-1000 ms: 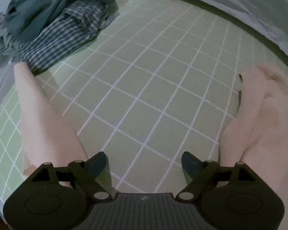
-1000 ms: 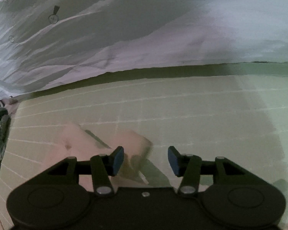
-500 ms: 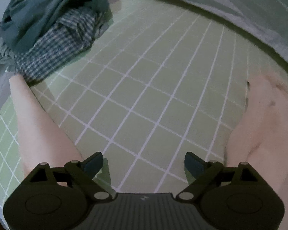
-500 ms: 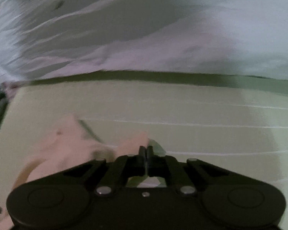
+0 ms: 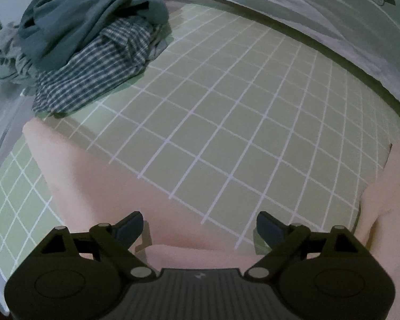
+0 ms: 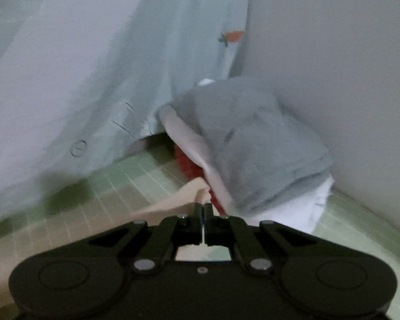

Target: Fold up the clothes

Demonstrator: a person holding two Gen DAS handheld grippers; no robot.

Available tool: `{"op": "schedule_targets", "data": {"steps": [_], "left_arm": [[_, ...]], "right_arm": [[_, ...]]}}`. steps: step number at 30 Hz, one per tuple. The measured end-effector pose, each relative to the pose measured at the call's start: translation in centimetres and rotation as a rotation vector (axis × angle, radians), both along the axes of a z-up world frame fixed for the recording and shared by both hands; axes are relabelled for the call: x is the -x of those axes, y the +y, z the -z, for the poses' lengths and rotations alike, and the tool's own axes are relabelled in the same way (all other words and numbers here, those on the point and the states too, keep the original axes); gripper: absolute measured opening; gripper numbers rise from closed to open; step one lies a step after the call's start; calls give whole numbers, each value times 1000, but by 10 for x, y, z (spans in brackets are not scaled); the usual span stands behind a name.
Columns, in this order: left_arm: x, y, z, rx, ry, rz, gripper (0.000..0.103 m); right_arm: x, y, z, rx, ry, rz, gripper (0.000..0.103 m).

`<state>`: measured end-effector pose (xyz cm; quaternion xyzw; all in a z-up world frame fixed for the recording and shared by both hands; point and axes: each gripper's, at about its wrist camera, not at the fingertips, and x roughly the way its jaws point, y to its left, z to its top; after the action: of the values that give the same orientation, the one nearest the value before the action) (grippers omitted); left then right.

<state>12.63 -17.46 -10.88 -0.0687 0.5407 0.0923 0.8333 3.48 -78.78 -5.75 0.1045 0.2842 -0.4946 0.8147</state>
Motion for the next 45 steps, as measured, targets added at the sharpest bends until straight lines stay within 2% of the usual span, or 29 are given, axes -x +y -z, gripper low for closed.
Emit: {"op": "schedule_targets", "data": {"steps": [1,4,6,8,10,14,16,19,24,25,26,27,28,29,30,32,35,37,38,40,42,43,44,45], "left_arm": [[1,1,0,-1,3,-3,92],[5,5,-1,-18,17,-15,92],[7,11,0,-27,33,-42,92],[9,22,1,-22,52,-84,92],[13,34,2,-10,67,-130,92],[19,53,4,16,87,-204,92],[21,58,7,26,97,-227,92],[22,61,10,35,111,-252,92],[19,62,14,39,119,-263,91],[19,62,14,42,116,-260,88],[18,61,13,44,112,-259,82],[18,60,13,45,109,-257,80],[16,58,12,29,106,-255,72],[13,56,10,20,93,-241,60],[11,54,8,11,80,-226,51],[3,51,5,-12,62,-205,6],[-20,50,-2,-8,-1,-170,5],[-38,49,-9,10,-59,-144,5],[-50,46,-17,25,-103,-125,1],[-74,31,-34,-69,-209,-100,1],[-96,20,-51,-130,-285,-88,5],[-101,17,-57,-97,-294,-76,13],[-107,14,-62,-64,-302,-63,30],[-112,11,-67,-31,-310,-50,38]], "right_arm": [[1,2,3,-2,31,-27,6],[-6,26,15,-37,56,-121,43],[-16,45,22,-85,41,-195,45],[-35,67,28,-143,25,-301,54],[-60,91,35,-181,24,-431,61],[-123,151,46,-221,84,-759,75],[-151,171,53,-230,117,-875,75],[-188,193,61,-276,150,-990,75],[-224,222,68,-233,245,-1129,72],[-228,225,69,-229,272,-1149,61],[-231,226,71,-241,285,-1172,44],[-230,229,71,-257,283,-1189,35],[-230,230,71,-263,286,-1203,16],[-231,230,69,-263,293,-1216,5],[-231,227,67,-263,289,-1220,5],[-231,218,60,-255,252,-1192,5],[-232,189,42,-226,137,-1058,5],[-227,159,23,-201,31,-917,5],[-224,146,13,-177,-12,-847,5],[-215,120,-3,-125,-65,-732,6],[-206,102,-10,-76,-46,-655,17],[-201,94,-13,-52,-28,-621,39],[-194,88,-15,-45,-16,-605,52],[-181,85,-16,-51,-15,-604,55]]}}
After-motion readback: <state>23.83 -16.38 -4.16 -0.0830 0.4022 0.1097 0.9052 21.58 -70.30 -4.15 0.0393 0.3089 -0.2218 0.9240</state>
